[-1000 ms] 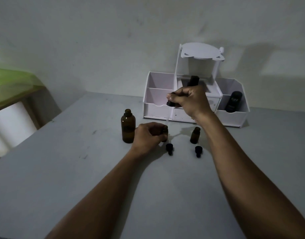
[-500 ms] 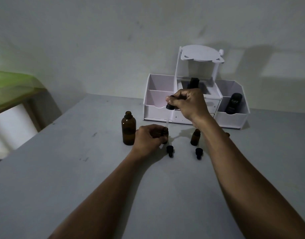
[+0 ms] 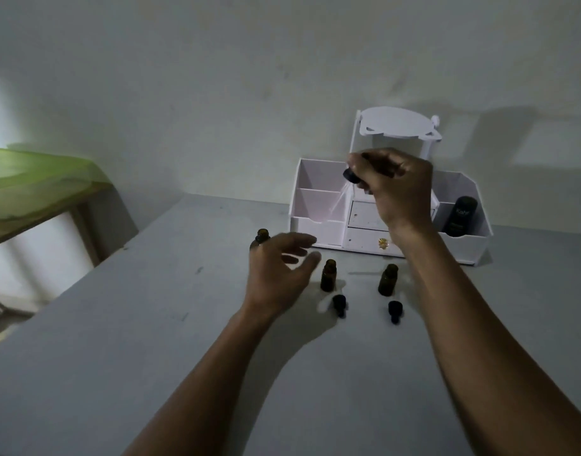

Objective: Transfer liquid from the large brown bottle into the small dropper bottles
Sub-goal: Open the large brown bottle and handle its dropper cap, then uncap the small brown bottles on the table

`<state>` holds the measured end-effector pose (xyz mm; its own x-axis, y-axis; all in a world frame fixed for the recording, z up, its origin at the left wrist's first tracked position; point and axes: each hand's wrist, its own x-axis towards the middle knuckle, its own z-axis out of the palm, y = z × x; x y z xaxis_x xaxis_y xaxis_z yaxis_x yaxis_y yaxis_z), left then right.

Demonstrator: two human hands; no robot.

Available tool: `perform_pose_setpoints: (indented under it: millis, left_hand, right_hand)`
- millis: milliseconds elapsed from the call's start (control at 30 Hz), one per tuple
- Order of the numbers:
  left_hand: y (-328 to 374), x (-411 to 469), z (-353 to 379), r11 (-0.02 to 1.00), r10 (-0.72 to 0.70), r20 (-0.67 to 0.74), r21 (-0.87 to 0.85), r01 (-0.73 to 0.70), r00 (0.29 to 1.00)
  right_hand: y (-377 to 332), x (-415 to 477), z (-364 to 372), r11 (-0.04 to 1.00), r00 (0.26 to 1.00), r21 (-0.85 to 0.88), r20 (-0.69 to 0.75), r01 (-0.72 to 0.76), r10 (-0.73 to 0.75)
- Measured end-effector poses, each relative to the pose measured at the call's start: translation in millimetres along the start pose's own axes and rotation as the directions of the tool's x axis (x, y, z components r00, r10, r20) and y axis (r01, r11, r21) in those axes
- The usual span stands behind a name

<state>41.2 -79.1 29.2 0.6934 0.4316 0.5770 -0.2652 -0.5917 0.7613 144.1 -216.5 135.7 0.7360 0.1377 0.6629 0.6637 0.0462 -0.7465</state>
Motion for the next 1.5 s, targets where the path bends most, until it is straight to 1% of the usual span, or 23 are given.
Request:
perform_pose_setpoints:
  millis: [67, 133, 167, 233, 333, 400, 500, 700, 867, 1067, 1133, 1300, 1333, 1367, 1433, 1467, 1500]
  left_hand:
    - [5, 4, -23, 0.996, 0.056, -0.159, -0.052, -0.066, 0.986]
    - [-1, 11, -45, 0.991, 0.007, -0.267, -0.127, -0.042, 0.964]
    - [-8, 14, -54, 0.987, -0.041, -0.278, -0.161, -0.004, 0.960]
    - [-27, 19, -67, 0.970, -0.152, -0.223, -0.223, 0.102, 0.963]
    - [-54, 22, -76, 0.920, -0.278, -0.015, -0.293, 0.262, 0.960]
    - [-61, 20, -77, 0.892, -0.305, 0.114, -0.315, 0.326, 0.945]
    - [-64, 17, -72, 0.872, -0.303, 0.199, -0.337, 0.355, 0.932]
    - [-61, 15, -70, 0.853, -0.311, 0.249, -0.352, 0.385, 0.917]
    - [-63, 15, -70, 0.853, -0.328, 0.233, -0.345, 0.393, 0.916]
    - [-63, 15, -70, 0.869, -0.317, 0.215, -0.326, 0.374, 0.924]
    - [-65, 15, -70, 0.869, -0.320, 0.217, -0.321, 0.377, 0.922]
    - [-64, 14, -70, 0.869, -0.310, 0.231, -0.326, 0.373, 0.922]
    - [-63, 14, -70, 0.885, -0.291, 0.203, -0.314, 0.343, 0.935]
    - [-60, 14, -69, 0.917, -0.264, 0.130, -0.273, 0.291, 0.956]
    - [-51, 13, -67, 0.973, -0.171, -0.098, -0.176, 0.152, 0.980]
    - [-45, 11, -65, 0.989, -0.098, -0.212, -0.126, 0.072, 0.972]
    - [-37, 9, -64, 0.997, -0.023, -0.296, -0.082, -0.002, 0.955]
  right_hand:
    - [-9, 1, 6, 0.996, 1.000, 0.087, -0.001, 0.000, 0.000]
    - [-15, 2, 16, 0.988, 1.000, 0.157, 0.009, -0.005, 0.004]
    - [-17, 2, 22, 0.983, 1.000, 0.182, 0.015, -0.015, 0.012]
    - [-17, 1, 36, 0.978, 0.999, 0.206, 0.028, -0.035, 0.030]
    - [-13, -2, 53, 0.974, 0.997, 0.220, 0.049, -0.062, 0.053]
    - [-10, -6, 62, 0.969, 0.996, 0.235, 0.061, -0.081, 0.069]
    - [-6, -10, 71, 0.967, 0.993, 0.239, 0.090, -0.089, 0.069]
    - [3, -15, 79, 0.968, 0.983, 0.229, 0.174, -0.103, 0.063]
    - [15, -22, 89, 0.999, 0.953, 0.051, 0.303, -0.010, -0.006]
    - [35, -33, 99, 0.995, 0.886, -0.094, 0.458, -0.024, 0.065]
    - [40, -37, 100, 0.990, 0.875, -0.136, 0.476, -0.022, 0.085]
    - [39, -39, 95, 0.986, 0.879, -0.162, 0.466, -0.024, 0.098]
    - [37, -39, 92, 0.985, 0.878, -0.172, 0.469, -0.018, 0.098]
    - [35, -39, 87, 0.984, 0.878, -0.177, 0.469, -0.012, 0.095]
    - [31, -39, 72, 0.985, 0.884, -0.171, 0.461, 0.004, 0.077]
    - [29, -38, 61, 0.984, 0.888, -0.178, 0.456, 0.019, 0.066]
    - [28, -38, 49, 0.980, 0.885, -0.195, 0.462, 0.035, 0.060]
